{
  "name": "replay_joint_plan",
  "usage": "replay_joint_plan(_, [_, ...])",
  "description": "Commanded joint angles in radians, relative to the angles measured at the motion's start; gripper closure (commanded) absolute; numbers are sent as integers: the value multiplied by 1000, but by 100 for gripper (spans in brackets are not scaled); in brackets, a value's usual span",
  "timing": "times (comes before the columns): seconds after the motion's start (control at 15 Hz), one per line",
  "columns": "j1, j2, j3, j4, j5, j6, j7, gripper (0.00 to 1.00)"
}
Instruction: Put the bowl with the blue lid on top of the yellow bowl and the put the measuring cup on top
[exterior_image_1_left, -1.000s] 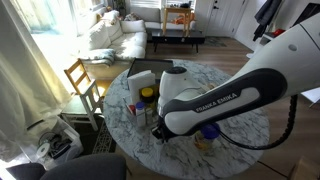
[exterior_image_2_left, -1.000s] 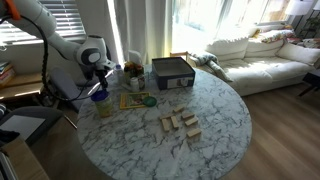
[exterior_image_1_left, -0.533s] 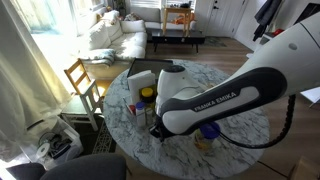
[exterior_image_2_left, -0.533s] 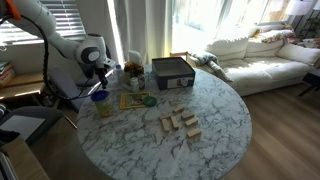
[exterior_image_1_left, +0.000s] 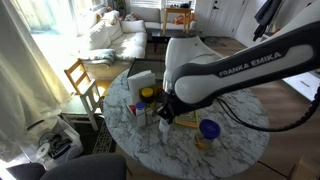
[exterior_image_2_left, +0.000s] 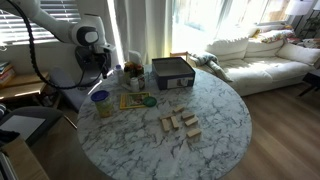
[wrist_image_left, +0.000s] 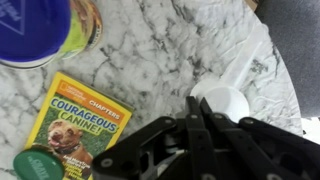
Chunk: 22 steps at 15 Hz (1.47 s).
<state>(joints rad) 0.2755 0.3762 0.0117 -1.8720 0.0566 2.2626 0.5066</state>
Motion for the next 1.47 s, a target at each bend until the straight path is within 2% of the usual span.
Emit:
replay_joint_plan(0.0, [-40, -140, -3, -91, -49, -92, -22, 99])
replay_joint_plan(0.07, [-45, -169, -8, -106, -64, -58, 13, 99])
replay_joint_plan(0.13, [-49, -93, 14, -32, -35, -70, -2, 96])
replay_joint_plan(0.6, [-75, -165, 8, -79, -68, -97, -24, 99])
replay_joint_plan(0.93, [-110, -208, 4, -108, -112, -181, -138, 99])
replay_joint_plan(1.4, [-156, -271, 14, -185, -96, -222, -359, 99])
